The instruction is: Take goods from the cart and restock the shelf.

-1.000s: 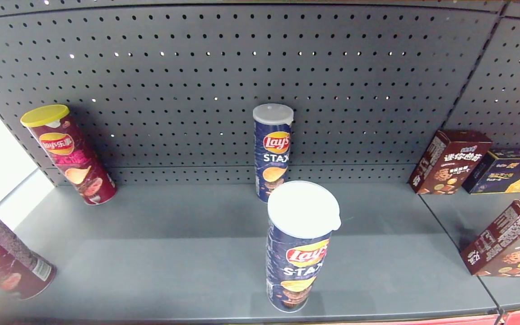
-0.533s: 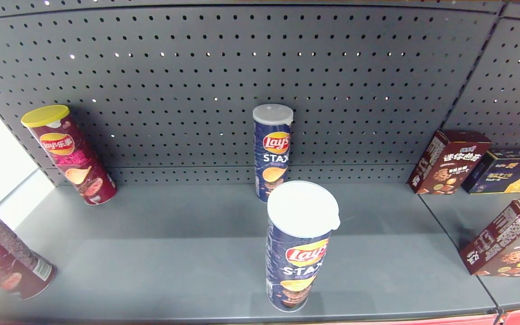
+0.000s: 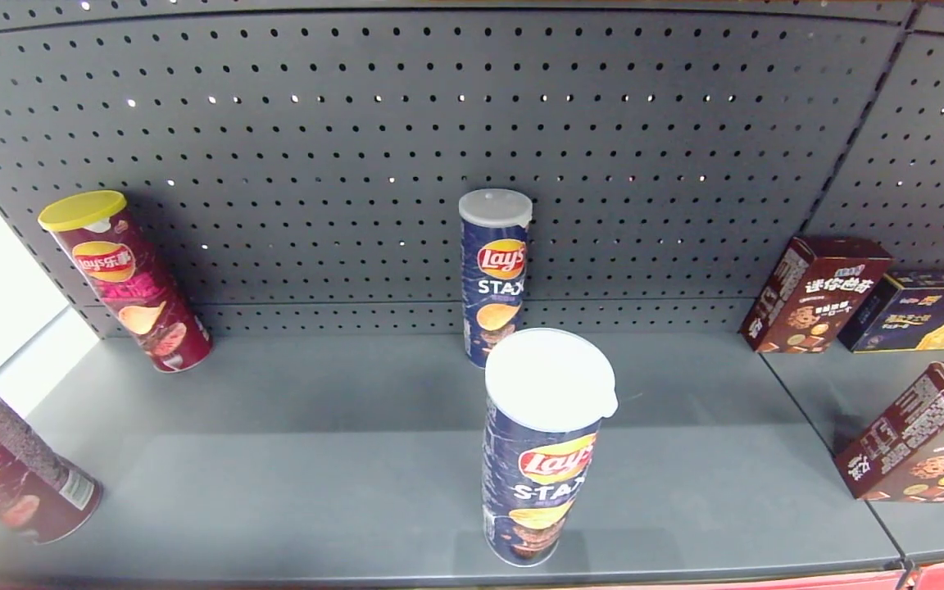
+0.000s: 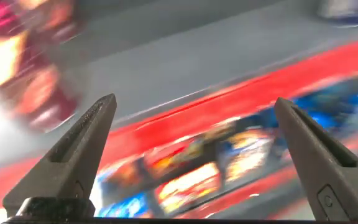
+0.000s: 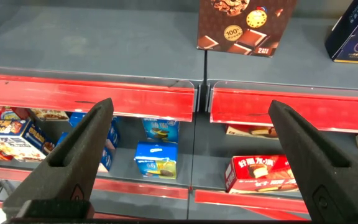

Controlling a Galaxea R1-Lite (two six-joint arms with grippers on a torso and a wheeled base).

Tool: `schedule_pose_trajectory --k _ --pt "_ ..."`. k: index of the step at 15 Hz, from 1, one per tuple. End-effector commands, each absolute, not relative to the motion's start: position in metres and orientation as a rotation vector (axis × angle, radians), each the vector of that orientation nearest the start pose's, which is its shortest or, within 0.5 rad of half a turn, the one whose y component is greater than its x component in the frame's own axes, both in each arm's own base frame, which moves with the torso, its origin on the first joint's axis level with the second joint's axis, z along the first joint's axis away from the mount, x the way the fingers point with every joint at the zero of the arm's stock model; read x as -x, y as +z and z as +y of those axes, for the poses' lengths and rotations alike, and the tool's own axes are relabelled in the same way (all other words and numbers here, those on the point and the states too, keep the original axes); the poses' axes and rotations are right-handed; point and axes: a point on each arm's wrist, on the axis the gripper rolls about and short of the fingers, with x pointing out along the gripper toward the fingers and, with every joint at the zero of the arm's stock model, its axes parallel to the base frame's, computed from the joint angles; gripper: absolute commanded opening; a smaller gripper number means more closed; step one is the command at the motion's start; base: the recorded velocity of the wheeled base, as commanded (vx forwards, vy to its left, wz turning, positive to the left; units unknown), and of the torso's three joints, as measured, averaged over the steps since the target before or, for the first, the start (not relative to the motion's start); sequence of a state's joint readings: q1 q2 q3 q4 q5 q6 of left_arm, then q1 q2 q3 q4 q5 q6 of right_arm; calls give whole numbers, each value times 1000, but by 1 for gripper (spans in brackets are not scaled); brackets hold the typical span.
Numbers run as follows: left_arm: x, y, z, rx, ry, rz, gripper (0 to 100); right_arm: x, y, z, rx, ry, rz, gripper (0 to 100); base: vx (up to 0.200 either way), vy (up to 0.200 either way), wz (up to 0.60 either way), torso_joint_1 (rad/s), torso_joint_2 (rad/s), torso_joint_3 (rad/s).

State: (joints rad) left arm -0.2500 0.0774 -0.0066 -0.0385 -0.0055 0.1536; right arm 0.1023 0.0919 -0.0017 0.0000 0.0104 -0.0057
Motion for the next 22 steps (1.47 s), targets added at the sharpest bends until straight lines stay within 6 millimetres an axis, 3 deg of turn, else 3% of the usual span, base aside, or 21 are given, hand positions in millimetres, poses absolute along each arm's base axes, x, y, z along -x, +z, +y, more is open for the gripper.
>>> schedule_pose_trajectory --k 1,2,12,13,18,22 --pt "18 78 -3 -147 -88 40 100 16 78 -1 10 114 92 100 0 0 0 0 0 0" --pt "23 77 -2 -152 -116 -18 100 16 78 -1 10 114 92 100 0 0 0 0 0 0" --pt "22 76 -2 -90 -80 3 100 16 78 -1 10 114 92 100 0 0 0 0 0 0" --pt "22 77 2 -68 93 6 100 16 78 -1 10 115 92 100 0 0 0 0 0 0" --pt "22 76 -1 -50 -55 6 100 16 78 -1 10 115 92 100 0 0 0 0 0 0" --pt "22 76 -1 -47 -54 6 100 16 78 -1 10 114 92 100 0 0 0 0 0 0"
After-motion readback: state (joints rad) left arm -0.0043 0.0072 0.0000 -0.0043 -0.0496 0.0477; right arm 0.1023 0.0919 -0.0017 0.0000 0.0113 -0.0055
